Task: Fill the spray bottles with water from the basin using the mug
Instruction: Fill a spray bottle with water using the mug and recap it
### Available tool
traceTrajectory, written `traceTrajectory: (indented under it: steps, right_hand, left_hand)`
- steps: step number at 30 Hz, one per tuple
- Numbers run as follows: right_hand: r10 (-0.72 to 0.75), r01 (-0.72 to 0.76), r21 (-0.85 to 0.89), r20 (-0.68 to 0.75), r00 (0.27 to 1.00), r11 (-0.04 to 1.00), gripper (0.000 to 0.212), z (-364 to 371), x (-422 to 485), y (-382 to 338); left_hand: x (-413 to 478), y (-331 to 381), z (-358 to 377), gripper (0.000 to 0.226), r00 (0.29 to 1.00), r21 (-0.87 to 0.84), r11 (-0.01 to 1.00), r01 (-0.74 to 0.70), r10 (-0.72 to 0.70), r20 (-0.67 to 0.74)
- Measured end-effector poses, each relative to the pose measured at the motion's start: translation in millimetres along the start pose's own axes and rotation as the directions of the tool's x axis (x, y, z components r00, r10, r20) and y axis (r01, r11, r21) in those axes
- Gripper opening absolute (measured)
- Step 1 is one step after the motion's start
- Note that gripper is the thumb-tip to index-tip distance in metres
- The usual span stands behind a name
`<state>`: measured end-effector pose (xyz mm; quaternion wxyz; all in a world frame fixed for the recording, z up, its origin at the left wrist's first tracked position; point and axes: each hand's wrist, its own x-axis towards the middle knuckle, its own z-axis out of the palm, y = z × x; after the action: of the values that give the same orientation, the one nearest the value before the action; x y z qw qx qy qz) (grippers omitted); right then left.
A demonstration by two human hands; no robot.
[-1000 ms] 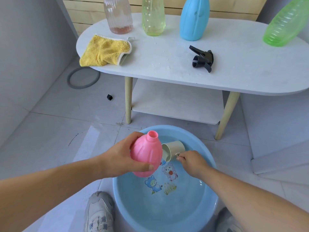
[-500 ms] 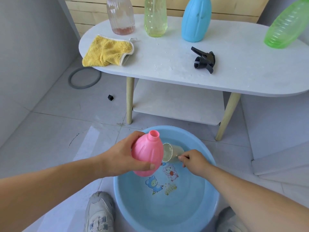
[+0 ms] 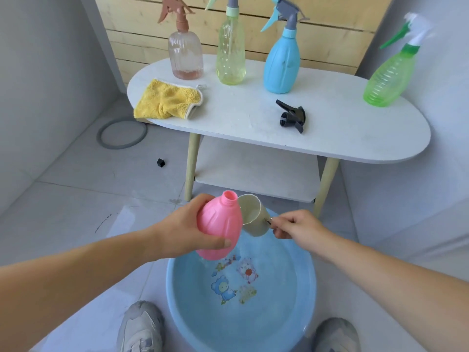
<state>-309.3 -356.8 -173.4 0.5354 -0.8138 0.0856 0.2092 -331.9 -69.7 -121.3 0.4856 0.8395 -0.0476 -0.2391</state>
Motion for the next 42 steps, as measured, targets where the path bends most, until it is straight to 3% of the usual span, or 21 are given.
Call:
traceTrajectory:
  steps: [4,8,18,28,42]
  right_hand:
    - [-0.065,0.065,-0.005,-0.057,0.996,0.998,0.027,-21.9,-31.6,-34.8]
    - [-0.171,0.167,-0.049,-0.103,0.980,0.985,0.037,-34.1,-57.9,-58.9]
    - [-0.396,0.394,-0.042,-0.164,0.904,0.918,0.040,-42.1,-90.9,-102.2]
    - [-0.465,0.433,-0.195,-0.169,0.869,0.880,0.030,-44.0,-98.5,-119.4]
    - [-0.516,0.470,-0.246,-0.177,0.838,0.848,0.022,-41.4,-99.4,-122.4]
  left_hand:
    - [-3.7,8.0,-3.1,0.075,0.999,-0.014,0.999,-0.035,0.034,-0.024]
    - [-3.9,14.9,-3.9,0.087,0.998,-0.027,0.998,-0.051,0.050,-0.034]
    - [-1.4,21.9,-2.8,0.085,0.997,-0.063,0.995,-0.073,0.071,-0.031]
    - [2.2,19.1,-3.1,0.092,0.997,-0.084,0.994,-0.073,0.070,-0.041]
    - [5.9,17.6,-1.5,0.092,0.997,-0.092,0.992,-0.081,0.079,-0.019]
